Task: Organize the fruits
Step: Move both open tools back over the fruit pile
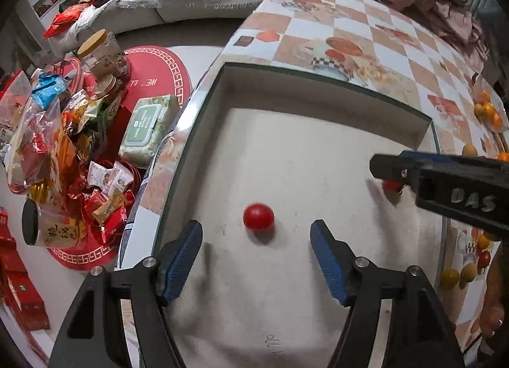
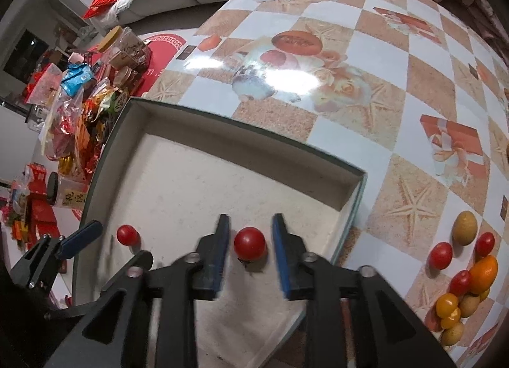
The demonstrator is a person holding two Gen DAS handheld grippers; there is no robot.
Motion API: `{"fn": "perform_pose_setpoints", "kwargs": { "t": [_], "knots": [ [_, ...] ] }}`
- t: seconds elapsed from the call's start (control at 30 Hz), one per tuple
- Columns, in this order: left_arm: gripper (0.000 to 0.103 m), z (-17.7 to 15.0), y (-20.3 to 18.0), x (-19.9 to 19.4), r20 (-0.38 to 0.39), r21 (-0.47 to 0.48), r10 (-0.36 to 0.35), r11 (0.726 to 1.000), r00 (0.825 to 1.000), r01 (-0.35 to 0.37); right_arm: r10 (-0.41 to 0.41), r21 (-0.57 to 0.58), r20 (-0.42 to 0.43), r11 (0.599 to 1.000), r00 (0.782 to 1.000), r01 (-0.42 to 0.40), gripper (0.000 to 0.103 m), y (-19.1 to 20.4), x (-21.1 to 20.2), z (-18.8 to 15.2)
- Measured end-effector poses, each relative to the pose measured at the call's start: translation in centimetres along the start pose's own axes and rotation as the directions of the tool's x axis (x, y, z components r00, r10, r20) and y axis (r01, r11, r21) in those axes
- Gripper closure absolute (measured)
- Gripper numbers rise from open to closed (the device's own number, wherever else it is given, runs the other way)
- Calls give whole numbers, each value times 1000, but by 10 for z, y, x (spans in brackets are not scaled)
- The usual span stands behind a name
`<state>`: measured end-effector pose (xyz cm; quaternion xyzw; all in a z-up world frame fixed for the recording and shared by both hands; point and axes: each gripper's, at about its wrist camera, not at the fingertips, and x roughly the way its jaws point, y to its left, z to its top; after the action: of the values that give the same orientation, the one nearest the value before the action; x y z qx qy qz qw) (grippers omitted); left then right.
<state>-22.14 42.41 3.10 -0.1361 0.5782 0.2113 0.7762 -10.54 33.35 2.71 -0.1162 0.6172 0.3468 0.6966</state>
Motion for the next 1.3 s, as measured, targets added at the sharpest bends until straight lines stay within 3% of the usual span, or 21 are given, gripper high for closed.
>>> {"fn": "perform_pose_setpoints", "kwargs": {
  "t": [0.07, 0.17, 0.4, 0.6, 1.03, 1.17, 1.3],
  "knots": [
    [32, 1, -1, -1, -2, 5, 2, 1000, 1000, -2, 23, 19, 14, 1000, 1000, -24, 38, -1, -4, 2],
    [32, 1, -4, -4, -8, 10, 1, 1000, 1000, -1, 59, 40, 54, 997, 997, -61, 20, -2, -19, 3],
    [32, 1, -27, -22, 1, 61, -19, 998, 1000, 18, 49, 107, 124, 992, 991, -62, 20, -22, -56, -4],
    [32, -2, -69, -39, 12, 148, -69, 987, 998, 66, -6, 226, 131, 974, 991, -24, 20, -71, -81, -37],
    [32, -26, -155, -60, -25, 345, -162, 925, 986, 161, -146, 372, 46, 921, 988, 118, 20, -164, -115, -146],
    [32, -37, -177, -62, -47, 392, -191, 899, 980, 194, -150, 373, 26, 919, 988, 130, 20, -172, -115, -167],
    [32, -32, -193, -60, -54, 391, -205, 896, 977, 210, -159, 400, 27, 906, 987, 135, 20, -185, -117, -177]
  ]
}}
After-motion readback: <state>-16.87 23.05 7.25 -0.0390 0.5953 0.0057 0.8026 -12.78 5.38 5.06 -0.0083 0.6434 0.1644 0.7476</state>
